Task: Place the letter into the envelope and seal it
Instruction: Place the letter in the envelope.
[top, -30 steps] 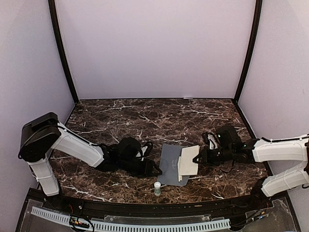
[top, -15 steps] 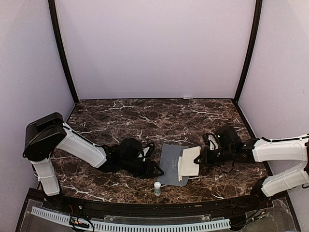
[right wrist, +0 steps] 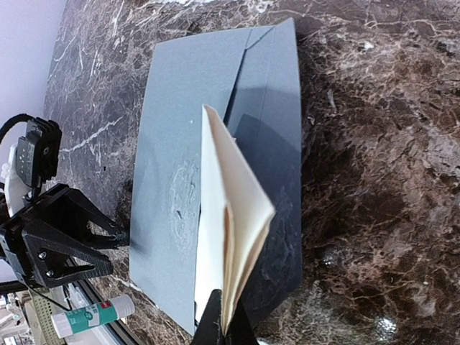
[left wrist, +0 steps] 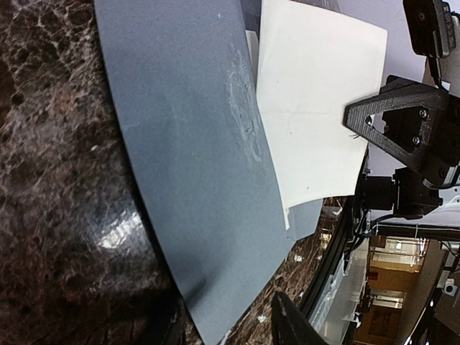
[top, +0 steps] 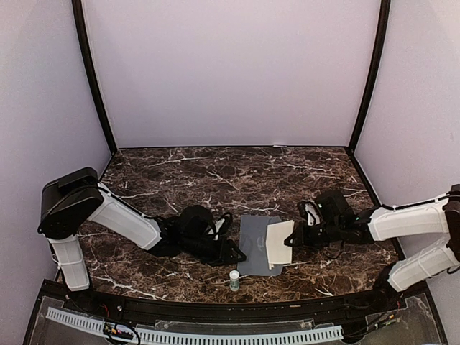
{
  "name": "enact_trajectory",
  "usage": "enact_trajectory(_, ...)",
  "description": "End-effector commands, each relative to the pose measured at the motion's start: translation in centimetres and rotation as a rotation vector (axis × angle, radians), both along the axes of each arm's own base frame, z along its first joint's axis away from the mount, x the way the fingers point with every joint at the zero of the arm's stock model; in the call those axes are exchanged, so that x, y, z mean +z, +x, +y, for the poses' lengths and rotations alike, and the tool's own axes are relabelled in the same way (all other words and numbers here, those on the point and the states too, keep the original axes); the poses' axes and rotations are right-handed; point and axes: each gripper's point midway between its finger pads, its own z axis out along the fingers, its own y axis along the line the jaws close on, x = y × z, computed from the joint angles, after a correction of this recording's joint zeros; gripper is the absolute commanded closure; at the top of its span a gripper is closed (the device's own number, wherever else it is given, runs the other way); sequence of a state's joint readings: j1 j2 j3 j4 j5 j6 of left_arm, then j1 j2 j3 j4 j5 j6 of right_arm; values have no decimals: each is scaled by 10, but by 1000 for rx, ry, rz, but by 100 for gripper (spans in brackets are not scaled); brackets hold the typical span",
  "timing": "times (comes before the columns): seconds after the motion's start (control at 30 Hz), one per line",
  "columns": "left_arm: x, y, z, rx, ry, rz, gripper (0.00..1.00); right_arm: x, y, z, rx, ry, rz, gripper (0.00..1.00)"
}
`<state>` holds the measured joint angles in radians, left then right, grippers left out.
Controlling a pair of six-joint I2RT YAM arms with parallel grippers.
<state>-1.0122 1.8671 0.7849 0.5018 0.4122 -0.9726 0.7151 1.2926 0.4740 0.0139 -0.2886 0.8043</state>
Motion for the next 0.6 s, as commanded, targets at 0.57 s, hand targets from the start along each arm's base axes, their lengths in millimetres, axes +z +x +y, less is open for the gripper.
enact_trajectory(0.57, 2, 1, -8, -22, -28, 1, 61, -16, 2, 11, -52, -11, 75, 100)
